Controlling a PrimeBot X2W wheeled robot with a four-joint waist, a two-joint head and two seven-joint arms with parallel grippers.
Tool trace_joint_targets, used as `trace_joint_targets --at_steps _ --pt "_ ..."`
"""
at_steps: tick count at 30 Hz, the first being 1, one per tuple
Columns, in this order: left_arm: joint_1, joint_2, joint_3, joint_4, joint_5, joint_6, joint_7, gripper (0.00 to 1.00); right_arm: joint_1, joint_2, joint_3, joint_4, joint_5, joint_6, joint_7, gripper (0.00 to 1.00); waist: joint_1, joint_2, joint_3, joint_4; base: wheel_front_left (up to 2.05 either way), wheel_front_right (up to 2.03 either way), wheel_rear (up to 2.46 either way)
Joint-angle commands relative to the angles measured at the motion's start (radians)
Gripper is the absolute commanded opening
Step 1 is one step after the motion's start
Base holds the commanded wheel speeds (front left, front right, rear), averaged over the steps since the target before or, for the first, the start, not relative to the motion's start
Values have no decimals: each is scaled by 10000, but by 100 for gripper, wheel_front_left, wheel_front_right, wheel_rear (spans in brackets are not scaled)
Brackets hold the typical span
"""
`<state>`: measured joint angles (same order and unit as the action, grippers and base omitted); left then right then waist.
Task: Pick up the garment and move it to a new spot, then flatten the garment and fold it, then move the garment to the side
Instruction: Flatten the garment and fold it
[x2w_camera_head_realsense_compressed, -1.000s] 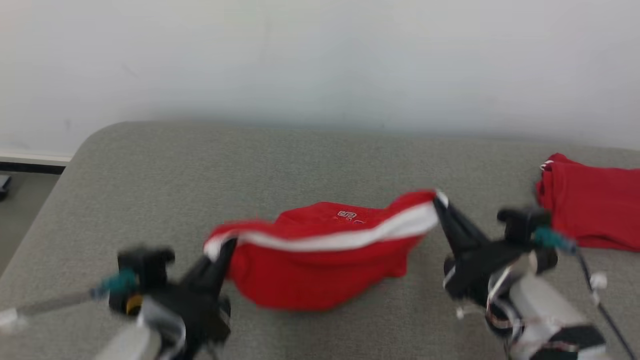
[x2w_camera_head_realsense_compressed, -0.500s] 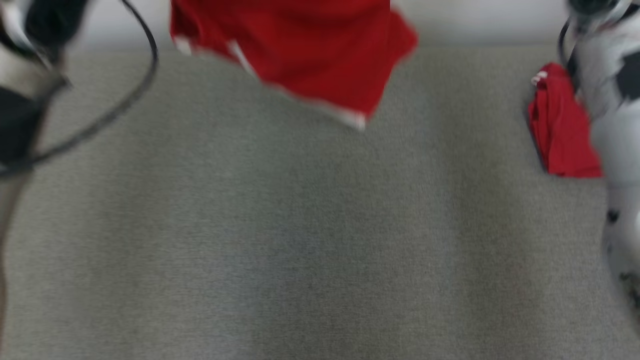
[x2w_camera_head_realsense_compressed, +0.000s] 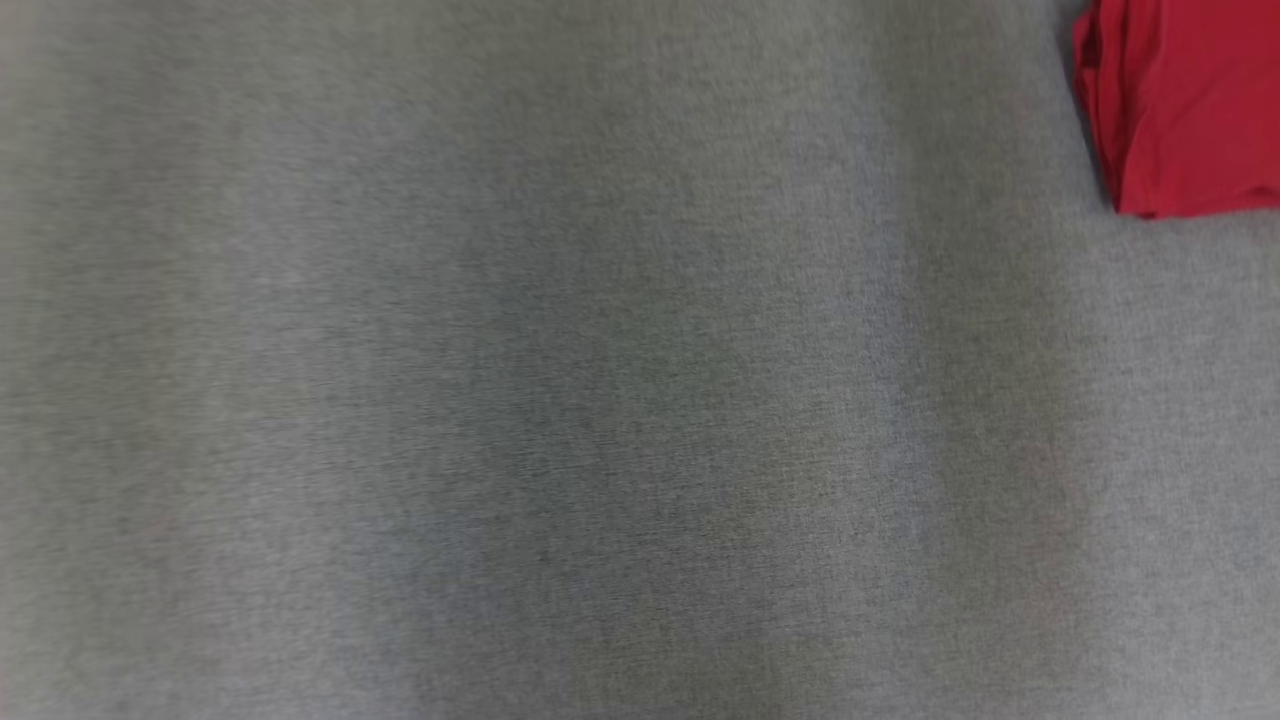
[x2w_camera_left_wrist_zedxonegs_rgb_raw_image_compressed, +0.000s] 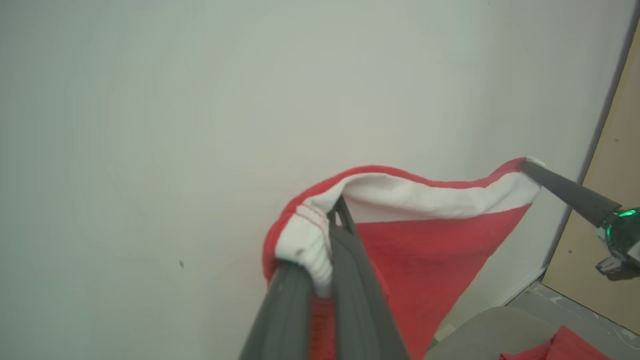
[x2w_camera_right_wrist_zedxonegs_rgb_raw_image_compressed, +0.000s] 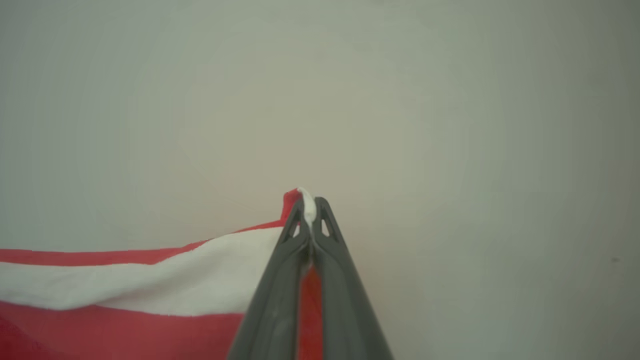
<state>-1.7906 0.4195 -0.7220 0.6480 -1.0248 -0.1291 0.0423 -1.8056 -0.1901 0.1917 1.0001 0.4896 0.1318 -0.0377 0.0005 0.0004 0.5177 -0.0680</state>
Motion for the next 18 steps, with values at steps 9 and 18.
trace_joint_targets --at_steps 9,18 --pt "2327 655 -1845 -1170 -1044 -2 -1698 0 2147 -375 1390 -1294 1207 -19 -397 0 -5 -4 -15 -260 0 0 0" --pt "7201 982 -2873 -3075 -1534 1 -3065 0 8866 -2791 1878 -5540 3164 -19 37 0 -5 -4 -1788 204 0 0 0"
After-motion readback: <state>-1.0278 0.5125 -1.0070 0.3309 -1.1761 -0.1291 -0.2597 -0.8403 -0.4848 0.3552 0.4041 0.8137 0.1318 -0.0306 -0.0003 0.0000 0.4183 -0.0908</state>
